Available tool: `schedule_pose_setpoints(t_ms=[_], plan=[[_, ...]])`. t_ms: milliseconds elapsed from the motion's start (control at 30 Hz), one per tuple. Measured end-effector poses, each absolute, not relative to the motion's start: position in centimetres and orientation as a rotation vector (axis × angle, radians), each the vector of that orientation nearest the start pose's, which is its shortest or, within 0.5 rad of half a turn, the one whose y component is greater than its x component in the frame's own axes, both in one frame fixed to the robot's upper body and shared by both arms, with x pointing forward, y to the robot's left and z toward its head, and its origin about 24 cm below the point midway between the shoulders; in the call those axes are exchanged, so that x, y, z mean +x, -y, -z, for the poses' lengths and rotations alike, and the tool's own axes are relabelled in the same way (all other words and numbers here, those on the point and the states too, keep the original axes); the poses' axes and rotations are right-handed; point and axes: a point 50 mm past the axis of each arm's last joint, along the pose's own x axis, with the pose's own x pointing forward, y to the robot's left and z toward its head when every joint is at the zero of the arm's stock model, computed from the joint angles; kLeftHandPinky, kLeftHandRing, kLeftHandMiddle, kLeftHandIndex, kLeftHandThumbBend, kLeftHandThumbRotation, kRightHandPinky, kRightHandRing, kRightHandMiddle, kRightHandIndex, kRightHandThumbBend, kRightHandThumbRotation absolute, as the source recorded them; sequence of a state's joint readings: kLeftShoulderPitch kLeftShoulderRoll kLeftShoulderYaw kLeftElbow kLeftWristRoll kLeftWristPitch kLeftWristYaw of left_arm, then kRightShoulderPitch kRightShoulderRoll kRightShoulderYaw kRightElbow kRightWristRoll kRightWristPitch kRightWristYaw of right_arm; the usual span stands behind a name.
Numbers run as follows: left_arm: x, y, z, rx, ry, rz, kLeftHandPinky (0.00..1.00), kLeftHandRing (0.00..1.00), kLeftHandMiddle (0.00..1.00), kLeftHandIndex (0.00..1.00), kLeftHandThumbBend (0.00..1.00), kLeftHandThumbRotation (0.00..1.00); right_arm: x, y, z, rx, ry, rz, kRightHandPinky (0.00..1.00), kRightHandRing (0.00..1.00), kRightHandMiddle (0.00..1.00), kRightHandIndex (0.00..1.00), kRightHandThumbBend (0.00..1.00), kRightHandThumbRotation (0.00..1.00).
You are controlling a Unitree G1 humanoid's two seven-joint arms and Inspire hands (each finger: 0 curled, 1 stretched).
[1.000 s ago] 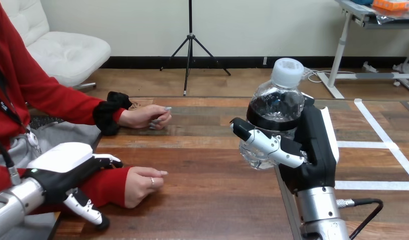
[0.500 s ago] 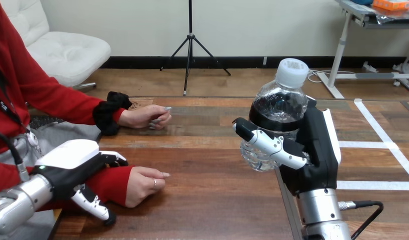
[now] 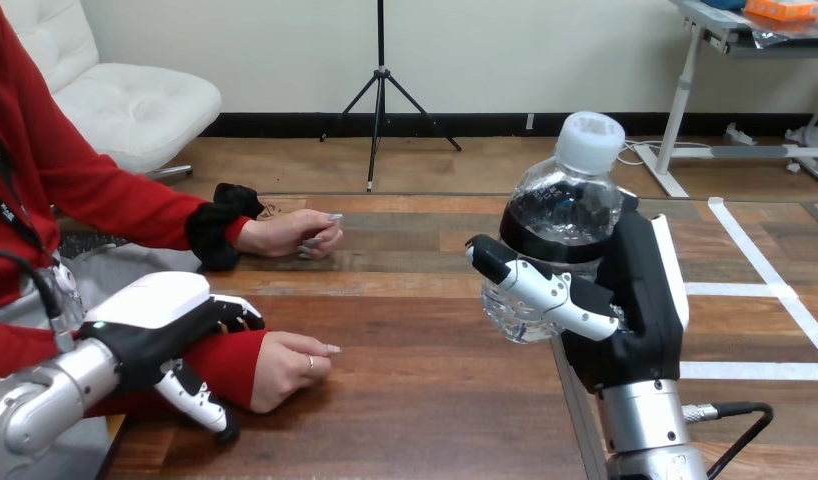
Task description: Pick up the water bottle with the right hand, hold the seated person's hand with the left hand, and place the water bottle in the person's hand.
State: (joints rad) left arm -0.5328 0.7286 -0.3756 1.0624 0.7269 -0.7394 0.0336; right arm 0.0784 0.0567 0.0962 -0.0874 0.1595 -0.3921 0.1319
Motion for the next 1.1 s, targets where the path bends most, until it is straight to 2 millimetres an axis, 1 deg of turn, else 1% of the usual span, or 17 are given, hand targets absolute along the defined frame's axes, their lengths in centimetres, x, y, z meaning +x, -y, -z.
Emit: schedule_pose_setpoints(t_ms=[100,200,367,633,800,933,1100], plan=[[29.9,-27.5,-2.9,1.392,-0.044,0.599,0.63,0.65,0.69,0.72,1.00,0.24,23.0,12.2,-8.3,0.208,0.418,-0.158,0.23,0.25,0.28,0.27,0.69,0.00],[30.0,-27.4,-3.0,1.395,-0.041,0.603,0.63,0.64,0.68,0.71,1.00,0.19,22.9,12.2,-8.4,0.208,0.423,-0.158,0.23,0.26,0.28,0.27,0.69,0.00],[30.1,-27.2,-3.0,1.393,-0.039,0.611,0.61,0.62,0.64,0.66,1.00,0.10,22.8,12.2,-8.5,0.208,0.427,-0.158,0.22,0.25,0.28,0.26,0.69,0.00],[30.3,-26.8,-3.1,1.378,-0.028,0.625,0.56,0.57,0.58,0.59,1.00,0.02,22.8,12.2,-8.5,0.207,0.419,-0.159,0.22,0.25,0.28,0.26,0.68,0.00],[30.5,-26.4,-3.3,1.376,-0.014,0.630,0.53,0.54,0.55,0.56,1.00,0.00,22.8,12.1,-8.5,0.205,0.414,-0.160,0.22,0.25,0.28,0.26,0.68,0.00],[30.6,-26.1,-3.3,1.374,-0.003,0.635,0.48,0.49,0.52,0.52,1.00,0.00,22.8,12.1,-8.5,0.204,0.412,-0.161,0.22,0.25,0.28,0.26,0.68,0.00],[30.6,-25.9,-3.3,1.373,0.004,0.638,0.44,0.46,0.49,0.50,1.00,0.00,22.8,12.1,-8.5,0.200,0.409,-0.159,0.21,0.24,0.28,0.26,0.68,0.00]])
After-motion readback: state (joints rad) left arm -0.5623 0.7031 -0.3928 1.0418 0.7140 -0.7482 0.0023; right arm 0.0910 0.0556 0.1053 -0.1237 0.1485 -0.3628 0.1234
